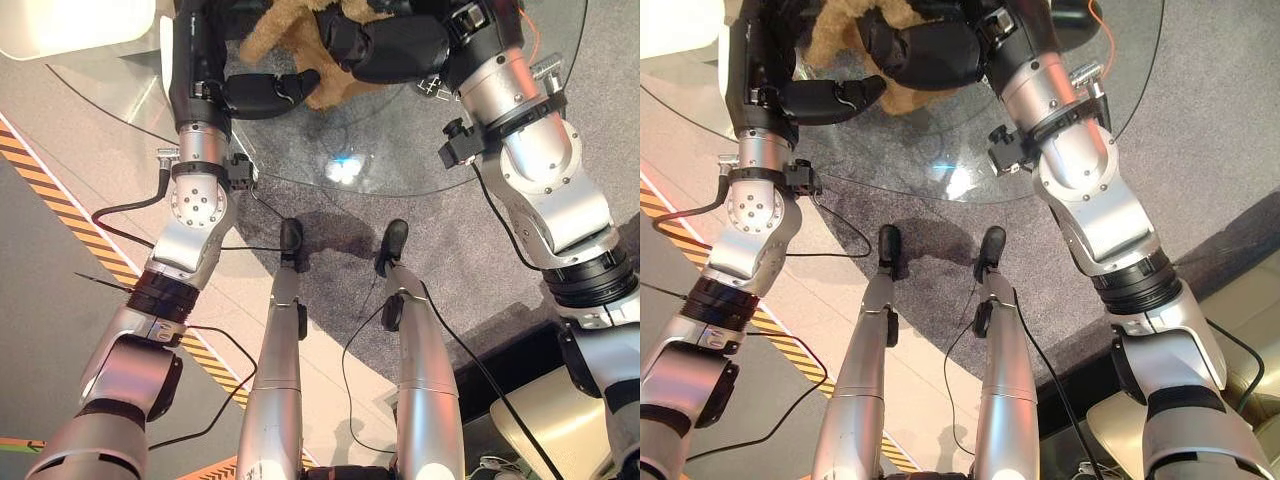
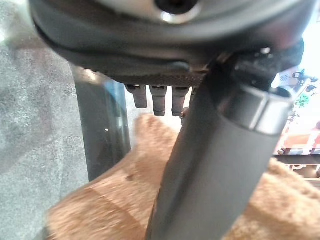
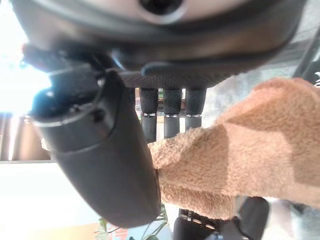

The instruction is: Wipe the table with a cloth and put it in the basket.

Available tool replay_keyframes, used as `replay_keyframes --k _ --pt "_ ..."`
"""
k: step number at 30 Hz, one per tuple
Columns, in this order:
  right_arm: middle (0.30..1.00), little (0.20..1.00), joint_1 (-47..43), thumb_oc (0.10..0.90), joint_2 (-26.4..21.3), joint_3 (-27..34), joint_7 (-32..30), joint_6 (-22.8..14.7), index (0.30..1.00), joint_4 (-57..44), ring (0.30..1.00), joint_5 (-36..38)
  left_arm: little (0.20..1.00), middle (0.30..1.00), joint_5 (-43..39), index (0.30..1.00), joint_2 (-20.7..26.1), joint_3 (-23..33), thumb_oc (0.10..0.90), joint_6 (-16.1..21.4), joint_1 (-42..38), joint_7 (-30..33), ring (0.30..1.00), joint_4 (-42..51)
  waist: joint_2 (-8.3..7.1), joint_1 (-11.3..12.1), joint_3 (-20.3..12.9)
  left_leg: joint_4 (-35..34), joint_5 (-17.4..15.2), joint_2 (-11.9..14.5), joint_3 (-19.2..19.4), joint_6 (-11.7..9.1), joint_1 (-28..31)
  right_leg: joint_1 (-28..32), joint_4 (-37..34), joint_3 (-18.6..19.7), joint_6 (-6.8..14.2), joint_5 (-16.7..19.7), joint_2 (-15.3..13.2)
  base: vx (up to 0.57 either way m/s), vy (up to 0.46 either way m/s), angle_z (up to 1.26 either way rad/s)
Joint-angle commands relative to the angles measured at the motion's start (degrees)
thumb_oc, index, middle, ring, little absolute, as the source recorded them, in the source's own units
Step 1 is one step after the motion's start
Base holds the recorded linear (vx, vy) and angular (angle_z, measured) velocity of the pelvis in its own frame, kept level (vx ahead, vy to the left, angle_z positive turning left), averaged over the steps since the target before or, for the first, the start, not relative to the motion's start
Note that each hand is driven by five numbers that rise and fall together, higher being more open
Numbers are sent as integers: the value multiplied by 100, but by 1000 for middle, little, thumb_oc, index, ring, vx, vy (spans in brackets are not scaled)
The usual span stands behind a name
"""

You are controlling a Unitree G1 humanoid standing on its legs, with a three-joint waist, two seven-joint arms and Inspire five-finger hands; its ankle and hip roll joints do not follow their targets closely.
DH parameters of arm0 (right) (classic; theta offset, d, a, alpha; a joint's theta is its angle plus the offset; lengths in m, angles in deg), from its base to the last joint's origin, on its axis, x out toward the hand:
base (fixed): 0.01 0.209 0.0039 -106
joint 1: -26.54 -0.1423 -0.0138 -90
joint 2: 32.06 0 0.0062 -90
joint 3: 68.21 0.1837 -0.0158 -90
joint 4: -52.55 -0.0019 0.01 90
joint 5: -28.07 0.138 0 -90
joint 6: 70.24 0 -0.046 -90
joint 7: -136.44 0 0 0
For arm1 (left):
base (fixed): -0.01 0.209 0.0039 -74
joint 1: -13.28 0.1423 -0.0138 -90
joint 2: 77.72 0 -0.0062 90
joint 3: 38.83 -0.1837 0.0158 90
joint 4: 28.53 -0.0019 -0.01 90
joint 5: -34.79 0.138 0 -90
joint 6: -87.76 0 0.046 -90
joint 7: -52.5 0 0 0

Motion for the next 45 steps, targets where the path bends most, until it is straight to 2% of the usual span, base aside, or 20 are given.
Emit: replay_keyframes --k 1,13,30,32,34,45 --pt "300 200 -932 100 125 195 159 -1069 300 -1155 300 389 900 900 158 900 251 171 800 418 -440 -28 900 382 5 53 -147 300 -158 11 321 289 102 478 -162 324 183 79 349 0 0 0" --pt "300 200 -1010 100 205 97 346 -979 300 -1200 300 728 900 900 -22 900 158 22 800 424 -550 -291 900 284 -17 23 -147 311 -167 20 330 294 122 491 -148 341 172 74 369 0 0 0" --pt "300 200 -1059 100 372 12 474 -989 300 -1176 300 798 900 900 -57 900 -102 -306 800 276 -850 -485 900 248 -36 -47 -147 287 -155 21 345 291 145 513 -186 359 187 90 374 0 0 0" --pt "300 200 -1045 100 379 2 494 -961 300 -1195 300 800 496 554 -134 554 -118 -313 396 307 -831 -562 554 238 -33 -55 -147 284 -152 21 351 289 151 515 -192 366 187 92 377 0 0 0" --pt "300 200 -1040 100 380 4 517 -939 300 -1200 300 825 200 300 -229 300 -127 -309 100 333 -810 -680 300 255 -26 -61 -147 266 -149 24 357 291 160 520 -207 375 189 93 379 0 0 0" --pt "300 200 -1045 100 419 -80 527 -967 300 -1183 300 828 200 300 -446 300 -239 -468 100 358 -851 -906 300 284 -13 -90 -147 220 -137 33 382 291 192 538 -245 384 203 109 371 0 0 0"
